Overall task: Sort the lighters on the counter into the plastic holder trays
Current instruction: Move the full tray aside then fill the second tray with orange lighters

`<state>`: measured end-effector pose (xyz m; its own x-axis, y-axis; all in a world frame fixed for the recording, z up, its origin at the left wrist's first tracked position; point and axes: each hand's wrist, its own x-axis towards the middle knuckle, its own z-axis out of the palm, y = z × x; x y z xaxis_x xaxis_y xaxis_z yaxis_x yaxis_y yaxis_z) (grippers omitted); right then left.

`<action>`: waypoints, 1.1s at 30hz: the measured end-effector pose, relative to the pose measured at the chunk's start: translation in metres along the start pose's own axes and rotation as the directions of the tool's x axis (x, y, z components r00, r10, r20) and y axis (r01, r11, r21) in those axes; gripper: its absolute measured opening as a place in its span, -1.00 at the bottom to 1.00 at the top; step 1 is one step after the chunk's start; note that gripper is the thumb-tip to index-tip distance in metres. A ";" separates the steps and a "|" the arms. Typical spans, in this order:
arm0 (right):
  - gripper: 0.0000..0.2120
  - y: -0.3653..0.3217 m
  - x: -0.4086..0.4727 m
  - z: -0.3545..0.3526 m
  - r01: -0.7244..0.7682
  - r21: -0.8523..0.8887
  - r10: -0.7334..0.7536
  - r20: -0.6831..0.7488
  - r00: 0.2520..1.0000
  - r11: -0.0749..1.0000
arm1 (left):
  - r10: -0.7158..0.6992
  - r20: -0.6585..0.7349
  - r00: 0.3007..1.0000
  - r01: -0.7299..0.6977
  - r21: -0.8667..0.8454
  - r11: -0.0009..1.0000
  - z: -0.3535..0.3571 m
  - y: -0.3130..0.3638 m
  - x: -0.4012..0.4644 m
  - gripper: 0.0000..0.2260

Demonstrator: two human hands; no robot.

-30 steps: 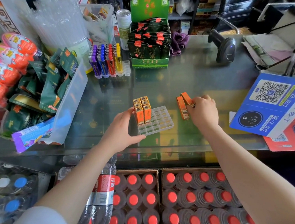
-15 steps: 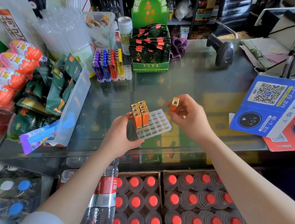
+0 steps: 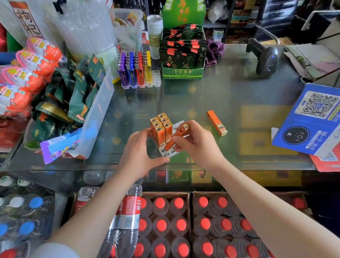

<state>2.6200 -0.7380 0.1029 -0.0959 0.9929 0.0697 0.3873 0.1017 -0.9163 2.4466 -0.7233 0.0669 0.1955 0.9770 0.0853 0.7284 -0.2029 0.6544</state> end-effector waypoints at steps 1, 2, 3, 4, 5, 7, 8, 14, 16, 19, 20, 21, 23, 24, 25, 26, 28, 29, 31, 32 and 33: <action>-0.89 -0.001 0.000 0.005 0.004 -0.023 -0.004 -0.006 1.000 1.000 | -0.004 -0.003 1.000 0.004 -0.004 1.000 0.000 -0.001 -0.001 -0.31; -0.90 -0.002 0.000 0.010 0.010 -0.052 -0.010 -0.008 1.000 0.999 | -0.006 -0.003 1.000 0.006 -0.008 1.000 -0.001 -0.002 -0.001 -0.31; -0.90 -0.003 0.000 0.015 0.022 -0.082 -0.023 -0.010 1.000 0.996 | -0.007 0.000 1.000 0.007 -0.009 1.000 -0.001 -0.003 -0.001 -0.32; -0.89 -0.005 -0.002 0.019 0.041 -0.110 -0.043 -0.016 0.999 0.993 | -0.009 0.004 1.000 0.009 -0.007 1.000 -0.001 -0.003 -0.001 -0.32; -0.87 -0.007 -0.003 0.022 0.061 -0.138 -0.065 -0.025 0.998 0.989 | -0.014 0.008 1.000 0.014 -0.006 1.000 -0.001 -0.003 -0.001 -0.33; -0.80 -0.010 -0.006 0.026 0.082 -0.196 -0.092 -0.043 0.995 0.977 | -0.029 0.013 1.000 0.029 -0.003 1.000 -0.002 -0.002 0.001 -0.34; -0.76 -0.013 -0.007 0.026 0.083 -0.230 -0.096 -0.047 0.994 0.970 | -0.032 0.014 0.999 0.032 0.001 0.999 -0.002 -0.002 0.001 -0.35; -0.57 -0.019 0.000 0.029 0.086 -0.436 -0.134 -0.081 0.988 0.896 | -0.034 0.030 0.999 0.034 -0.019 0.999 -0.001 -0.003 0.003 -0.40; -0.54 -0.014 0.003 0.040 0.138 -0.543 -0.233 -0.110 0.966 0.829 | -0.032 0.018 0.999 0.032 -0.041 0.999 -0.001 -0.001 0.005 -0.46; -0.47 -0.004 0.004 0.051 0.215 -0.621 -0.343 -0.094 0.934 0.754 | -0.026 -0.002 1.000 0.026 -0.061 0.998 0.000 -0.001 0.006 -0.49; -0.47 -0.001 0.004 0.051 0.227 -0.627 -0.361 -0.094 0.928 0.745 | -0.023 -0.005 1.000 0.022 -0.060 0.998 0.000 -0.002 0.006 -0.49; -0.47 0.001 0.004 0.050 0.238 -0.640 -0.384 -0.096 0.918 0.730 | -0.018 -0.006 1.000 0.018 -0.057 0.998 0.000 -0.002 0.006 -0.49; -0.43 0.003 0.006 0.044 0.247 -0.708 -0.434 -0.093 0.896 0.662 | -0.019 0.000 1.000 0.019 -0.046 0.999 0.000 -0.001 0.007 -0.48; -0.41 0.003 0.008 0.040 0.256 -0.739 -0.467 -0.089 0.880 0.623 | -0.020 0.008 1.000 0.020 -0.040 0.999 0.000 -0.001 0.007 -0.46; -0.40 0.005 0.009 0.034 0.271 -0.729 -0.457 -0.064 0.887 0.629 | -0.021 0.014 1.000 0.021 -0.035 0.999 0.000 0.000 0.008 -0.45; -0.41 0.005 0.010 0.027 0.286 -0.675 -0.411 -0.027 0.911 0.680 | -0.023 0.019 1.000 0.024 -0.028 0.999 0.000 0.000 0.009 -0.43; -0.48 0.008 0.011 0.008 0.229 -0.500 -0.226 0.068 0.972 0.835 | -0.026 0.023 0.999 0.026 -0.016 1.000 0.001 -0.002 0.010 -0.37; -0.54 0.014 0.012 -0.002 0.194 -0.470 -0.184 0.067 0.981 0.861 | -0.023 0.021 1.000 0.023 -0.014 1.000 0.002 -0.002 0.010 -0.34; -0.67 0.028 0.015 -0.022 0.109 -0.507 -0.152 -0.044 0.987 0.855 | -0.025 0.023 0.999 0.025 -0.006 1.000 0.002 -0.003 0.010 -0.32; -0.74 0.036 0.018 -0.032 0.041 -0.530 -0.129 -0.130 0.983 0.847 | -0.028 0.028 0.999 0.028 -0.001 1.000 0.002 -0.002 0.011 -0.32; -0.77 0.042 0.023 -0.041 -0.037 -0.544 -0.093 -0.210 0.973 0.838 | -0.028 0.035 0.999 0.028 0.001 1.000 0.002 -0.001 0.011 -0.33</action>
<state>2.6718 -0.7083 0.0819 0.0634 0.9696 0.2363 0.8271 0.0815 -0.5561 2.4495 -0.7120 0.0654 0.1981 0.9793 0.0410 0.7342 -0.1759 0.6557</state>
